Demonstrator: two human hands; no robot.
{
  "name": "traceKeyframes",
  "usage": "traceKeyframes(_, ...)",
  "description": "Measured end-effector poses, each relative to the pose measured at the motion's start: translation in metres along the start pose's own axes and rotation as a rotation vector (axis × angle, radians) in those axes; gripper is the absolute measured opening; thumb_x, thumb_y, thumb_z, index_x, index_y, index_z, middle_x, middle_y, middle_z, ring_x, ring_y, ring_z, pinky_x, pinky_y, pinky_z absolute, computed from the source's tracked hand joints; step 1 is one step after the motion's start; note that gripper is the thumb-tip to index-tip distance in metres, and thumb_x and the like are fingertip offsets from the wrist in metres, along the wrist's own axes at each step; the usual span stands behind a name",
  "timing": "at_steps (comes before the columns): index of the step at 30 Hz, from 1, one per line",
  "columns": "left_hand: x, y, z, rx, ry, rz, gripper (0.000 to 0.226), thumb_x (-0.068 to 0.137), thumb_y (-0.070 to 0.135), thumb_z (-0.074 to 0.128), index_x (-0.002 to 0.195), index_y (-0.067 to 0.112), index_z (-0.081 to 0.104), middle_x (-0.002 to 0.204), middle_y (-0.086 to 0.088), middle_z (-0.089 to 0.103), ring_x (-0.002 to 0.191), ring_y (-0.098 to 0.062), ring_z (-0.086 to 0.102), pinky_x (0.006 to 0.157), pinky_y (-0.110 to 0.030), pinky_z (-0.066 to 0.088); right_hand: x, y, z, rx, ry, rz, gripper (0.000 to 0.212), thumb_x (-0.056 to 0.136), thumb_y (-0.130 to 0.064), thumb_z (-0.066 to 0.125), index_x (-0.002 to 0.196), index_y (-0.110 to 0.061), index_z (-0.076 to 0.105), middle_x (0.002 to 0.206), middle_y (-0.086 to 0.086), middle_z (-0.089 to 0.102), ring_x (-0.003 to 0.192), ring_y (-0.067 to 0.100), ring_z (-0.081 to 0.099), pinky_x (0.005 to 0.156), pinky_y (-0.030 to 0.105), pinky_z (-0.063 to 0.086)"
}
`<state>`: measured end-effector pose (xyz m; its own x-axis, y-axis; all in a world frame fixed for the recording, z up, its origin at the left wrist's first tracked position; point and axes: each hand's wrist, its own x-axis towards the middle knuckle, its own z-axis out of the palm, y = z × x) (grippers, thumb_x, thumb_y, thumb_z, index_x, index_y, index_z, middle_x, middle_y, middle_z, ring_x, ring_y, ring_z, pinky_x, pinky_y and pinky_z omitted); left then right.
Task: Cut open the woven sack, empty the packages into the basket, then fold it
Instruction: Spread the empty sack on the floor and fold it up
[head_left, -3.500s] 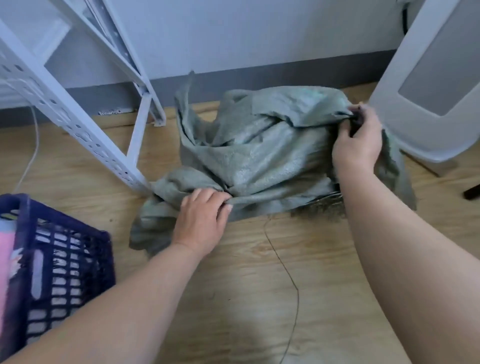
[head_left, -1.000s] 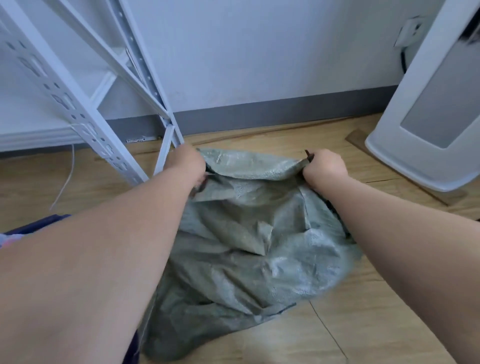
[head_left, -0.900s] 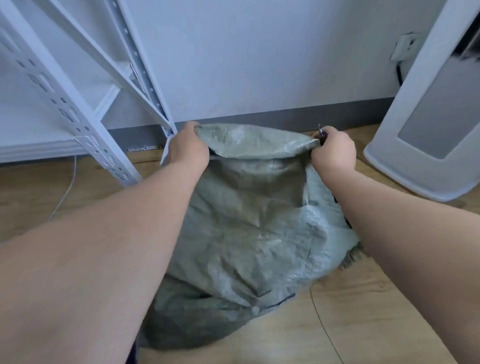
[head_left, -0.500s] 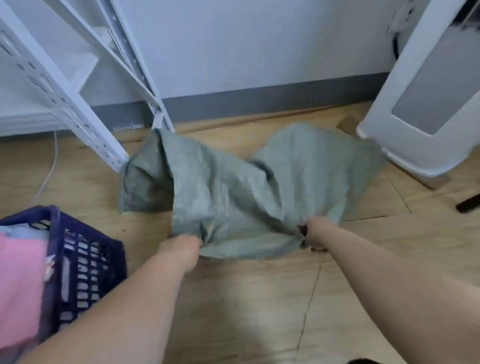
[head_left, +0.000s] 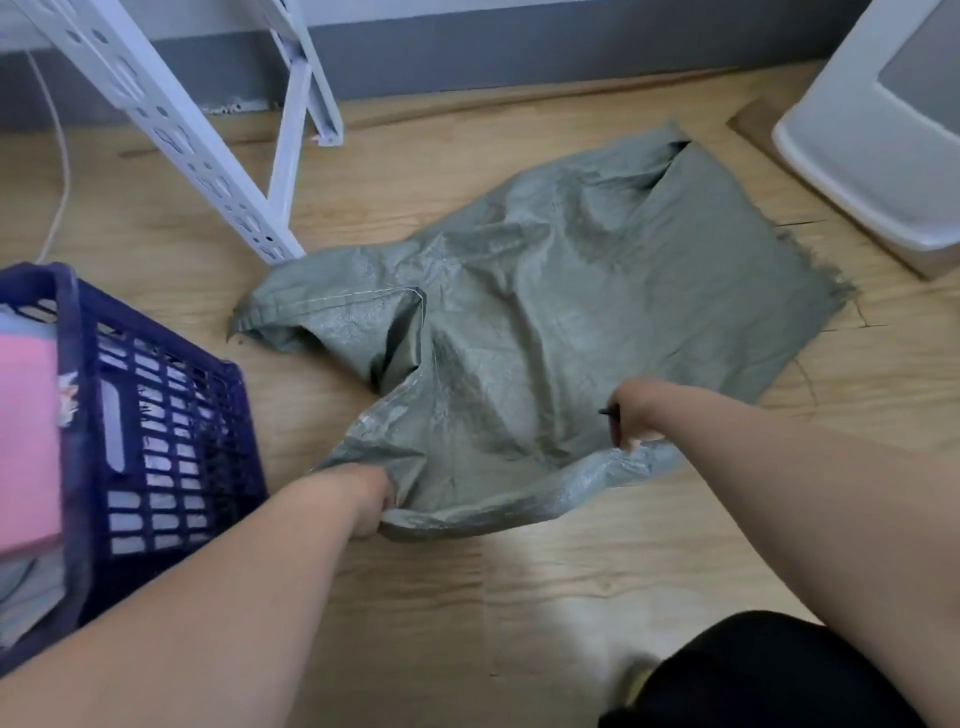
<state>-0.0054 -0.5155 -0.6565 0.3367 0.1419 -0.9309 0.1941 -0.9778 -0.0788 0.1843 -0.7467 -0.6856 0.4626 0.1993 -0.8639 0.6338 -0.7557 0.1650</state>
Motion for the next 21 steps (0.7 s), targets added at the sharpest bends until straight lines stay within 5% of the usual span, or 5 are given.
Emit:
traceKeyframes(3, 0.007, -0.003, 0.001, -0.165, -0.096, 0.046, 0.037, 0.083, 0.015, 0.064, 0.118, 0.028, 0.066, 0.119, 0.000, 0.066, 0.104, -0.019, 0.062, 0.092, -0.031, 0.051, 0.008, -0.002, 0.004, -0.141, -0.149, 0.079, 0.020, 0.095, -0.026, 0.054, 0.077, -0.019, 0.059, 0.058, 0.000, 0.058, 0.078, 0.020, 0.052, 0.078, 0.023, 0.045)
traceKeyframes(5, 0.012, -0.001, -0.003, -0.379, 0.140, 0.049, 0.028, 0.085, 0.015, 0.062, 0.111, 0.026, 0.069, 0.116, -0.001, 0.069, 0.106, -0.021, 0.062, 0.092, -0.029, 0.050, 0.007, 0.000, 0.003, 0.093, -0.137, 0.096, 0.018, 0.095, -0.029, 0.056, 0.106, -0.021, 0.067, 0.049, -0.003, 0.061, 0.071, 0.017, 0.055, 0.083, 0.027, 0.046)
traceKeyframes(11, 0.011, 0.019, -0.043, -0.577, 0.814, -0.125, 0.018, 0.097, 0.029, 0.046, 0.103, 0.021, 0.061, 0.113, -0.009, 0.063, 0.106, -0.032, 0.058, 0.077, -0.034, 0.044, 0.002, 0.003, -0.004, 0.785, 0.173, -0.048, 0.040, 0.075, -0.045, 0.078, 0.098, -0.014, 0.069, 0.074, 0.002, 0.056, 0.065, 0.019, 0.051, 0.053, 0.024, 0.041)
traceKeyframes(16, 0.001, 0.006, -0.074, -0.558, 1.011, -0.277, 0.032, 0.099, 0.026, 0.039, 0.122, 0.011, 0.056, 0.130, -0.013, 0.046, 0.118, -0.035, 0.050, 0.085, -0.043, 0.044, 0.013, 0.030, 0.005, 0.902, 0.529, 0.460, 0.042, 0.084, -0.040, 0.068, 0.107, -0.005, 0.059, 0.110, 0.015, 0.061, 0.098, 0.030, 0.059, 0.075, 0.035, 0.049)
traceKeyframes(21, -0.002, 0.002, -0.073, -0.912, 1.065, -0.341, 0.032, 0.100, 0.020, 0.035, 0.127, 0.006, 0.047, 0.124, -0.023, 0.056, 0.112, -0.041, 0.053, 0.078, -0.039, 0.037, 0.001, 0.056, 0.021, 0.947, 0.317, 0.651, 0.059, 0.093, -0.045, 0.051, 0.138, -0.005, 0.046, 0.139, 0.016, 0.047, 0.129, 0.031, 0.046, 0.101, 0.037, 0.042)
